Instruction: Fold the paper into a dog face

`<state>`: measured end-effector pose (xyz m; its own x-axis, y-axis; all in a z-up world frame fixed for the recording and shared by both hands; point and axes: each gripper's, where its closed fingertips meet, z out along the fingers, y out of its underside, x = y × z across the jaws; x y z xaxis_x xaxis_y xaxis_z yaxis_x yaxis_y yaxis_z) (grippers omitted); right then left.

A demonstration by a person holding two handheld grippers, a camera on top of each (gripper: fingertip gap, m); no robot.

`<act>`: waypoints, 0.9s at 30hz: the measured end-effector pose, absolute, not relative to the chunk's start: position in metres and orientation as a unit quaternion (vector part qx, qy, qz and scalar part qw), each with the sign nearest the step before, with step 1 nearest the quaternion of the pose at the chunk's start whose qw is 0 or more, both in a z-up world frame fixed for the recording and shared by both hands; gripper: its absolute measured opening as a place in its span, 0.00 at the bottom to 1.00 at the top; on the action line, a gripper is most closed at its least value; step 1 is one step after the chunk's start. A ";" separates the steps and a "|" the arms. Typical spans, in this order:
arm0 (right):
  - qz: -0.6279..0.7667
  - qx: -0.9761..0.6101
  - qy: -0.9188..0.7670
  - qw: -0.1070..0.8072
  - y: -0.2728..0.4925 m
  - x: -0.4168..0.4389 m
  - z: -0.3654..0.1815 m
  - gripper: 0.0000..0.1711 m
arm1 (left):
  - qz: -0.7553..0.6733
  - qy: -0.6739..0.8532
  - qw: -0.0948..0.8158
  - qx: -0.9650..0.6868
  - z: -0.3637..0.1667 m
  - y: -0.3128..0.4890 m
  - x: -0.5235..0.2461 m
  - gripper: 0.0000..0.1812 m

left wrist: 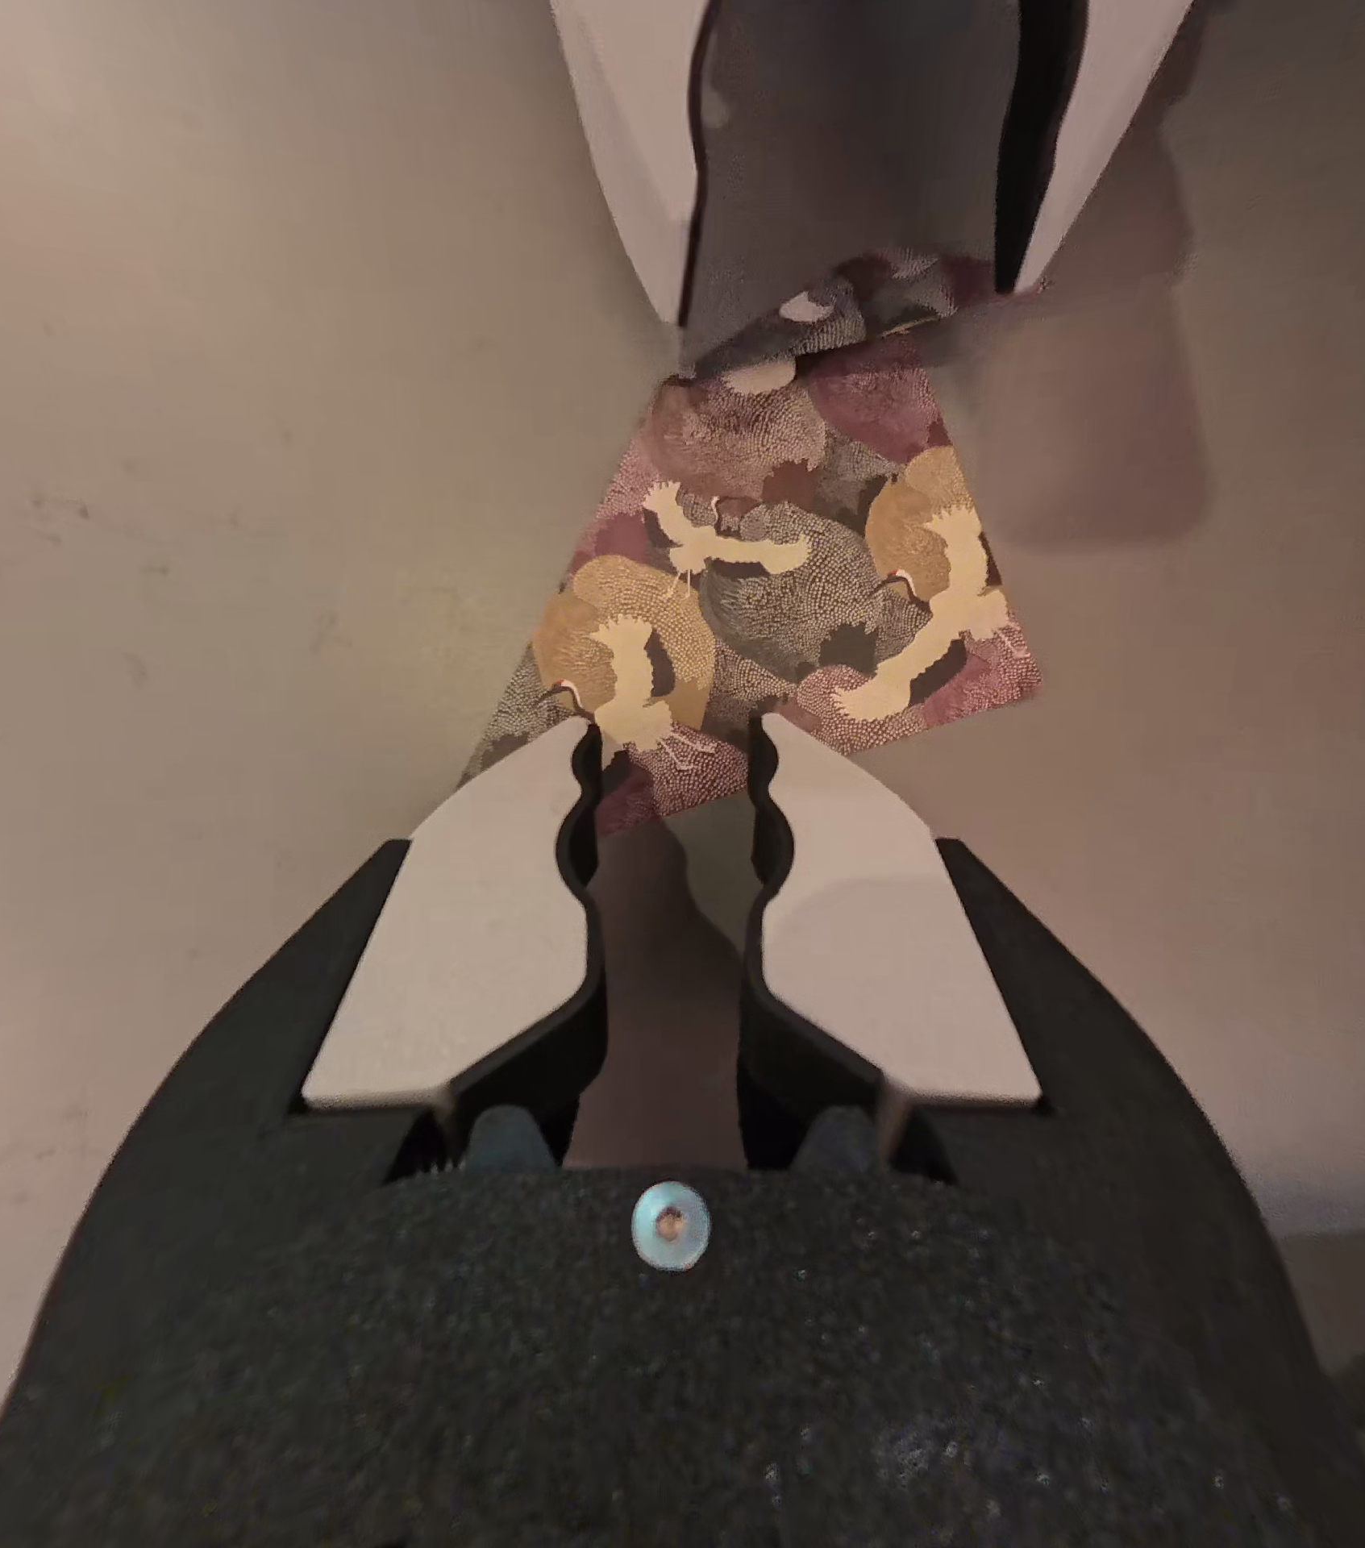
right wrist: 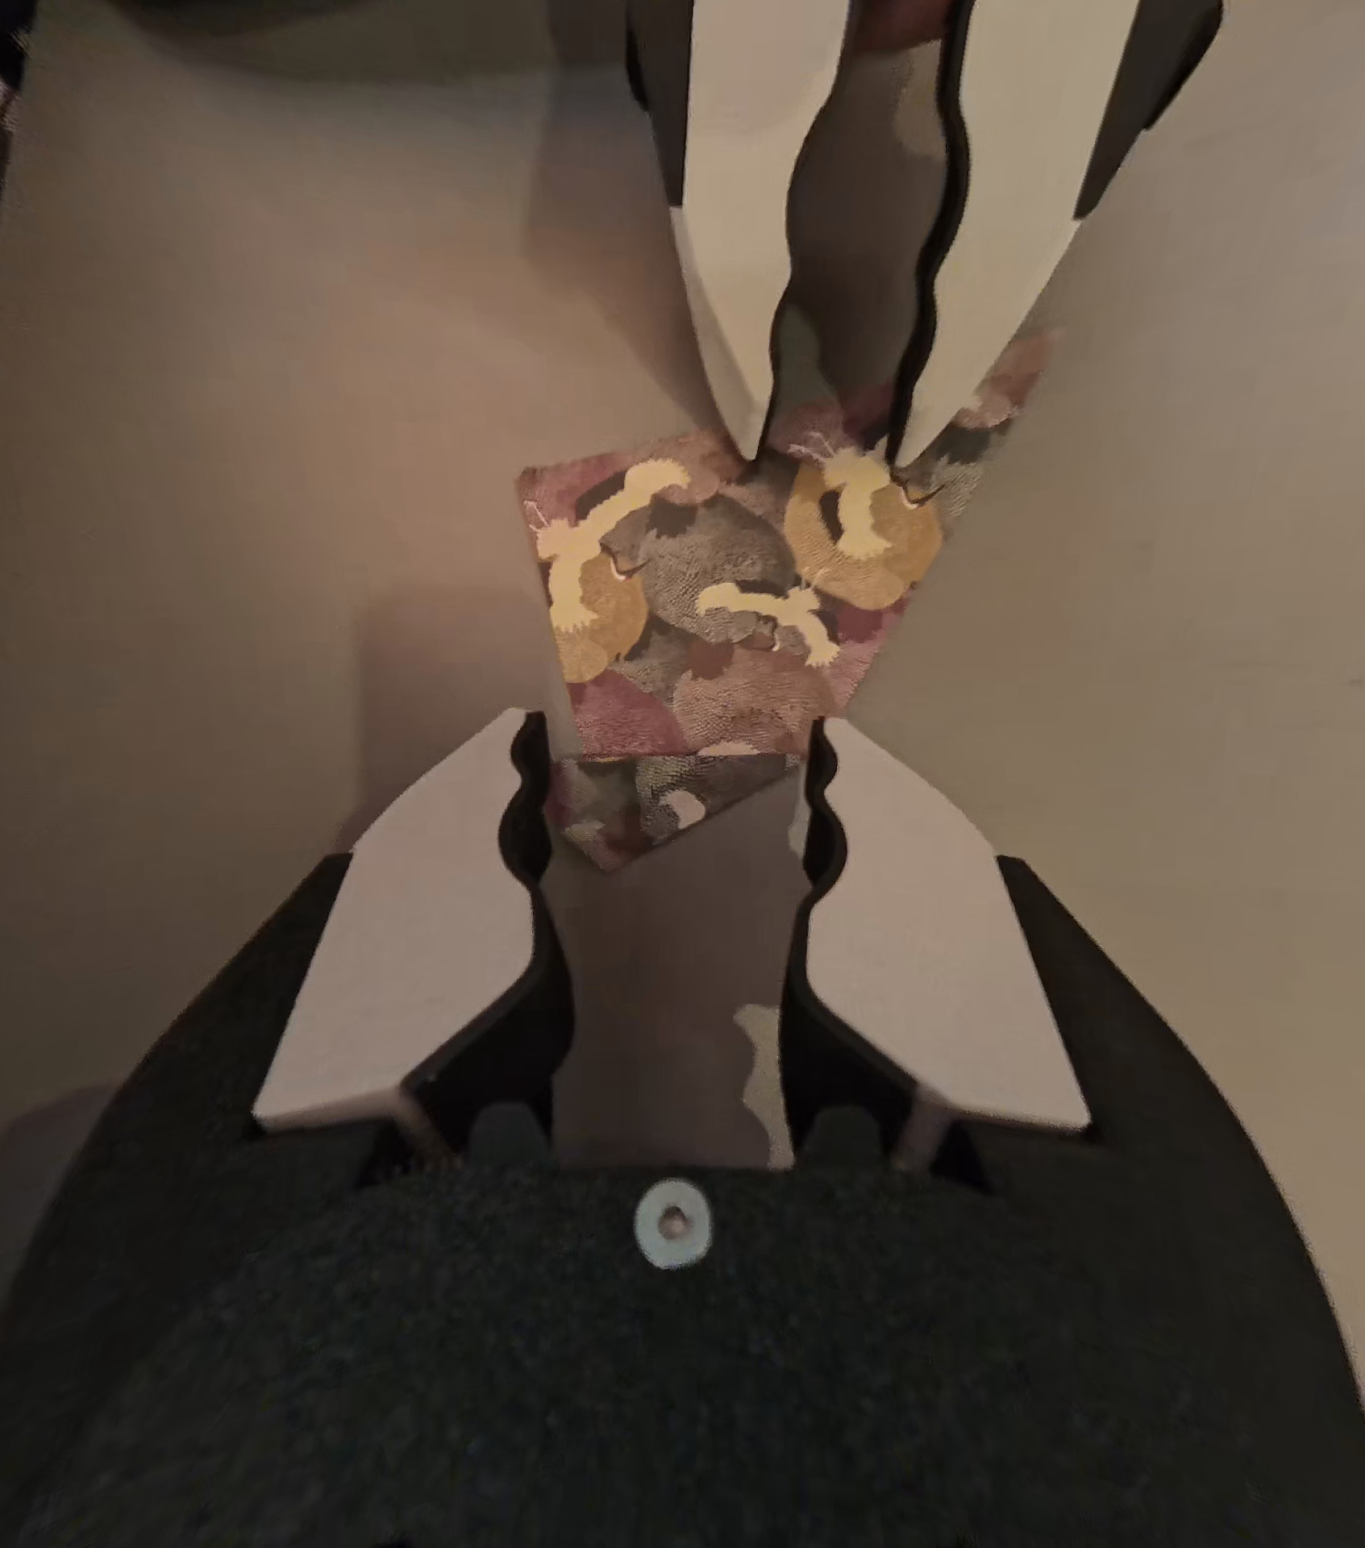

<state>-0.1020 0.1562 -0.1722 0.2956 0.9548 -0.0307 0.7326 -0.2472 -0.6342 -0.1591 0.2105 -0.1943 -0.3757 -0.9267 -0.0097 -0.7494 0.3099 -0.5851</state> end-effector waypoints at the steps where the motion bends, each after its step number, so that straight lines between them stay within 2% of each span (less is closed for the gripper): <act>1: 0.204 -0.763 -0.557 0.258 0.158 -0.100 -0.173 0.34 | -0.251 0.792 0.172 -0.529 -0.194 0.211 -0.159 0.18; 6: 0.196 -0.769 -0.566 0.224 0.157 -0.095 -0.191 0.35 | -0.251 0.796 0.169 -0.524 -0.194 0.211 -0.157 0.18; 27: 0.157 -0.768 -0.582 0.215 0.153 -0.096 -0.197 0.35 | -0.250 0.785 0.181 -0.538 -0.194 0.213 -0.157 0.19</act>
